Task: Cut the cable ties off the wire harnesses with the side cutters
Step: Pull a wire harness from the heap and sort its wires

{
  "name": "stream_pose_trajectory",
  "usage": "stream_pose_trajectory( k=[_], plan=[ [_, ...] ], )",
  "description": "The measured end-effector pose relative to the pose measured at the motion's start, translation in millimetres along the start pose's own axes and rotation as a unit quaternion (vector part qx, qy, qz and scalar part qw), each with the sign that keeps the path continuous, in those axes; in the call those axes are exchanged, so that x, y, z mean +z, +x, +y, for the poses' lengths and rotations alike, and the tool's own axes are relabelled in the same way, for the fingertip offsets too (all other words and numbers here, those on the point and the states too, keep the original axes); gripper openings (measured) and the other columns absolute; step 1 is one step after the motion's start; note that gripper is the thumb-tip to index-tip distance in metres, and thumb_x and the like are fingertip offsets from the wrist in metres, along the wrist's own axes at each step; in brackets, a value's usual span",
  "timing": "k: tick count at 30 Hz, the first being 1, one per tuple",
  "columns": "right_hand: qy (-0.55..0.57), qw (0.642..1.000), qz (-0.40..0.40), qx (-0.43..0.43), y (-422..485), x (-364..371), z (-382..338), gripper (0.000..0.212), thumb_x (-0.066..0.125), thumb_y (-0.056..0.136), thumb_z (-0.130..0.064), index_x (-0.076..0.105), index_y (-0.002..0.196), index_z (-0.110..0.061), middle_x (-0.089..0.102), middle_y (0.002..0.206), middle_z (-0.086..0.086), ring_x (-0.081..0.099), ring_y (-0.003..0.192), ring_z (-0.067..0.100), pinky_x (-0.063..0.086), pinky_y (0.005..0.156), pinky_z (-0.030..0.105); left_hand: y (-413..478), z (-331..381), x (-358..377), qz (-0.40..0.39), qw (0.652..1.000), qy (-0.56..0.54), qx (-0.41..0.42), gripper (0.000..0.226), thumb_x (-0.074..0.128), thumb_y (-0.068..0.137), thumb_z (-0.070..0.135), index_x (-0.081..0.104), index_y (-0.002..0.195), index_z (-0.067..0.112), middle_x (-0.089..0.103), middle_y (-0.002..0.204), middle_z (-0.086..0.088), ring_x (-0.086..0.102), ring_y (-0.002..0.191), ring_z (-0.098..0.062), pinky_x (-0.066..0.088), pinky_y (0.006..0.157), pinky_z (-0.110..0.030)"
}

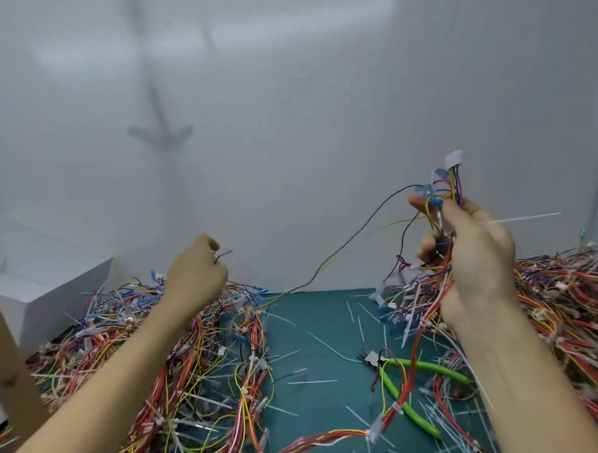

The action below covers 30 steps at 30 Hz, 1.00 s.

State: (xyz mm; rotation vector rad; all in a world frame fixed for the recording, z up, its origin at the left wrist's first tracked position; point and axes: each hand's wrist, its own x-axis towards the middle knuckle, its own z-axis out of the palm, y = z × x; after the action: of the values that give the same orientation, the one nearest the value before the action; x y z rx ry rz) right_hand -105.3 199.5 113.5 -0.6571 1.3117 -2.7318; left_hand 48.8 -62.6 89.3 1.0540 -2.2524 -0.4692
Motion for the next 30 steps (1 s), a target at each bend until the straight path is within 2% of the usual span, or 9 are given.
stream_pose_trajectory(
  k=[2,4,6,8,12,16,21,26,30],
  plan=[
    [0.004,0.999,-0.022,-0.038,-5,4,-3,0.02,0.047,0.103,-0.015,0.057,0.119,-0.009,0.077,0.096,0.003,0.044,0.043,0.008,0.042,0.042,0.019,-7,5,7,0.002,0.986,0.15,0.078,0.055,0.056,0.081,0.01,0.045,0.134,0.02,0.045,0.135,-0.01,0.056,0.11,-0.03,0.051,0.085,-0.041],
    [0.012,0.996,-0.034,-0.086,-9,7,-7,0.012,0.045,0.105,-0.015,0.055,0.11,-0.019,0.077,0.1,0.003,0.046,0.045,0.009,0.042,0.044,0.02,-16,15,15,-0.101,0.965,0.142,0.195,0.055,0.061,0.079,0.014,0.051,0.132,0.025,0.043,0.137,0.002,0.05,0.119,-0.019,0.046,0.096,-0.035],
    [0.024,0.991,-0.034,-0.125,-11,8,-11,0.011,0.045,0.105,-0.015,0.052,0.107,-0.022,0.076,0.104,0.002,0.048,0.047,0.01,0.044,0.048,0.021,-26,25,23,-0.276,0.93,0.104,0.22,0.035,0.061,0.087,0.017,0.064,0.121,0.025,0.061,0.119,0.014,0.059,0.108,-0.007,0.046,0.093,-0.026],
    [0.032,0.989,-0.034,-0.144,-11,6,-15,0.009,0.045,0.105,-0.015,0.05,0.109,-0.022,0.076,0.108,0.001,0.049,0.049,0.01,0.045,0.05,0.021,-34,32,30,-0.374,0.907,0.051,0.185,0.026,0.052,0.091,0.011,0.073,0.104,0.018,0.075,0.099,0.006,0.069,0.091,-0.007,0.051,0.087,-0.024],
    [0.018,0.989,-0.045,-0.142,-9,3,-14,0.01,0.045,0.105,-0.016,0.051,0.111,-0.021,0.076,0.108,0.0,0.051,0.049,0.009,0.045,0.048,0.02,-40,37,40,-0.374,0.909,0.056,0.174,0.032,0.044,0.089,0.005,0.073,0.097,0.015,0.077,0.092,0.0,0.067,0.081,-0.002,0.05,0.078,-0.017],
    [-0.004,0.985,-0.05,-0.168,-10,8,-7,0.009,0.045,0.105,-0.015,0.05,0.109,-0.022,0.075,0.109,0.0,0.053,0.05,0.008,0.044,0.048,0.02,-56,36,77,-0.389,0.901,0.073,0.176,0.032,0.048,0.093,0.014,0.066,0.119,0.019,0.07,0.12,0.002,0.063,0.111,-0.011,0.047,0.101,-0.028],
    [-0.029,0.961,-0.035,-0.274,-12,7,-8,0.016,0.046,0.104,-0.011,0.047,0.104,-0.027,0.072,0.114,0.003,0.047,0.043,0.009,0.04,0.042,0.02,-58,11,126,-0.311,0.95,0.015,0.01,0.053,0.042,0.102,0.031,0.033,0.148,0.006,0.033,0.155,-0.017,0.032,0.143,-0.028,0.027,0.116,-0.034],
    [-0.038,0.955,-0.002,-0.294,-4,-5,-15,0.015,0.045,0.104,-0.011,0.044,0.104,-0.025,0.072,0.113,0.004,0.038,0.044,0.01,0.035,0.042,0.019,-46,-48,115,-0.21,0.978,0.01,0.001,0.025,0.047,0.102,0.023,0.053,0.12,0.008,0.055,0.133,-0.015,0.05,0.125,-0.026,0.035,0.098,-0.025],
    [-0.049,0.96,-0.01,-0.276,-6,-3,-11,0.017,0.046,0.103,-0.01,0.045,0.101,-0.027,0.074,0.105,-0.001,0.033,0.046,0.009,0.03,0.041,0.021,-41,-81,90,-0.263,0.962,0.025,0.067,0.013,0.049,0.101,0.016,0.057,0.111,0.014,0.057,0.119,-0.001,0.051,0.114,-0.012,0.033,0.09,-0.01]
  ],
)
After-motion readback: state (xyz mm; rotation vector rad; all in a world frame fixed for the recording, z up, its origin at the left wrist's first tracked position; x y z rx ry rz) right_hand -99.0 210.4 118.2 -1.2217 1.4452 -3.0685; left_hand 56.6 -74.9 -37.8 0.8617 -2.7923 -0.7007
